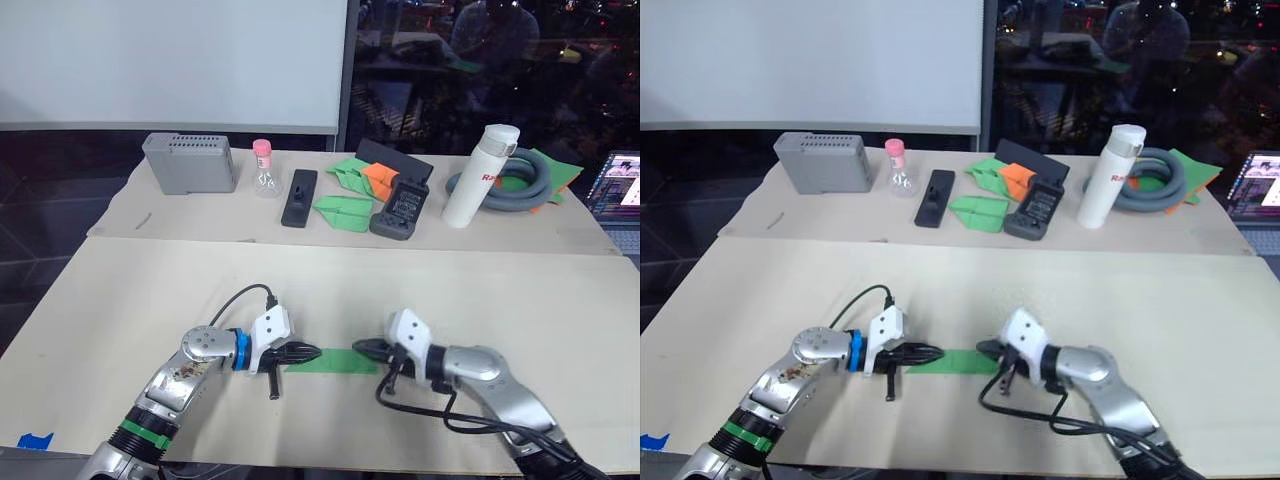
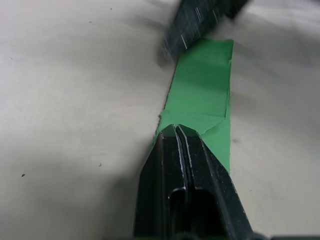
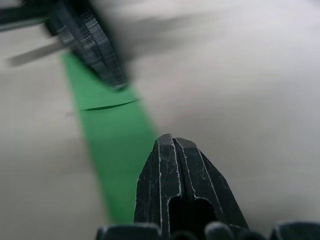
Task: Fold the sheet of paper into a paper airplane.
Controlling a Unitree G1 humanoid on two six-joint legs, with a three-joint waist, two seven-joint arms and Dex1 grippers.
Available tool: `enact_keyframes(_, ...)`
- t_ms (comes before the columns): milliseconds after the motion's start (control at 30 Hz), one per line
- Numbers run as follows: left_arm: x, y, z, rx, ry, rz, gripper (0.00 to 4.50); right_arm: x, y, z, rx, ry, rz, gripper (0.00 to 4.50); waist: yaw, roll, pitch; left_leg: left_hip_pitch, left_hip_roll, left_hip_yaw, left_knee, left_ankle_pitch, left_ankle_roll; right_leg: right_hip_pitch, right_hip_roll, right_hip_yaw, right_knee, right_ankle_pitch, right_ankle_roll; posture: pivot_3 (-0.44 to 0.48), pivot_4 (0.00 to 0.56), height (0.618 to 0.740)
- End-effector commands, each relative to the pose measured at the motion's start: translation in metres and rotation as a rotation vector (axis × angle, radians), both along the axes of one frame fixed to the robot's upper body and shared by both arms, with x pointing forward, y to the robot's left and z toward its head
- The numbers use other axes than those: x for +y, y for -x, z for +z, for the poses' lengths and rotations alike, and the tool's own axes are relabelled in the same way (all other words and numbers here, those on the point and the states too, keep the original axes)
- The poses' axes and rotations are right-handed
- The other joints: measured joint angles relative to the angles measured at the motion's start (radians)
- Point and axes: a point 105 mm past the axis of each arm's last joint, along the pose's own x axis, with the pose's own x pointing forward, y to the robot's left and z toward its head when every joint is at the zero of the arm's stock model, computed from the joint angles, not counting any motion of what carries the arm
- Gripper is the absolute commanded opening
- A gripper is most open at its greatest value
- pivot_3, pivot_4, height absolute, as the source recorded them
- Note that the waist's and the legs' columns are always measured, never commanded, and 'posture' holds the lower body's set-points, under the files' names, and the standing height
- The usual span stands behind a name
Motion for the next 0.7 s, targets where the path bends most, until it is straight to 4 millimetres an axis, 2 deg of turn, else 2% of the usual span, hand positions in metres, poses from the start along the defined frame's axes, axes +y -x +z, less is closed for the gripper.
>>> enact_keyframes(33, 0.004, 0.0, -0.015, 0.046, -0.048, 0.049, 0.0, -0.001, 0.006, -0.014, 0.042, 0.049, 0.022, 0.02, 0.0, 0.0, 0.0, 0.001, 0.0, 0.0, 0.0, 0.0, 0.0, 0.0, 0.0, 0.0, 0.0, 0.0, 0.0, 0.0, 0.15, 0.74)
enact_keyframes(133, 0.007, -0.004, -0.016, 0.063, -0.046, 0.089, 0.0, -0.005, 0.008, -0.023, 0.065, 0.082, 0.012, 0.02, 0.001, 0.0, 0.0, 0.002, 0.0, 0.0, 0.0, 0.0, 0.0, 0.001, 0.0, -0.001, 0.0, 0.0, 0.0, 0.0, 0.15, 0.74)
enact_keyframes(267, 0.035, -0.007, -0.025, 0.108, -0.083, 0.198, 0.0, -0.005, 0.008, -0.025, 0.068, 0.072, 0.003, 0.02, -0.003, -0.001, 0.0, 0.004, 0.001, -0.001, 0.0, 0.0, 0.0, 0.002, 0.0, -0.001, 0.0, 0.0, 0.0, 0.0, 0.15, 0.74)
enact_keyframes(467, 0.057, -0.004, -0.023, 0.122, -0.081, 0.276, 0.0, -0.003, 0.009, -0.027, 0.077, 0.07, 0.01, 0.02, -0.024, 0.0, -0.001, 0.006, 0.004, -0.001, -0.003, 0.0, -0.002, 0.002, -0.001, 0.0, 0.0, 0.0, 0.0, 0.0, 0.15, 0.74)
enact_keyframes(567, 0.051, -0.01, -0.012, 0.099, -0.028, 0.295, 0.0, -0.001, 0.009, -0.027, 0.078, 0.069, 0.017, 0.02, -0.025, 0.0, -0.001, 0.007, 0.004, -0.001, -0.003, 0.0, -0.002, 0.002, -0.001, 0.0, 0.0, 0.0, 0.0, 0.0, 0.15, 0.74)
enact_keyframes(700, 0.02, -0.01, 0.019, 0.071, 0.153, 0.222, 0.0, 0.0, 0.009, -0.028, 0.076, 0.073, 0.024, 0.02, -0.024, 0.0, -0.001, 0.006, 0.004, -0.001, -0.003, 0.0, -0.002, 0.001, -0.001, 0.0, 0.0, 0.0, 0.0, 0.0, 0.15, 0.74)
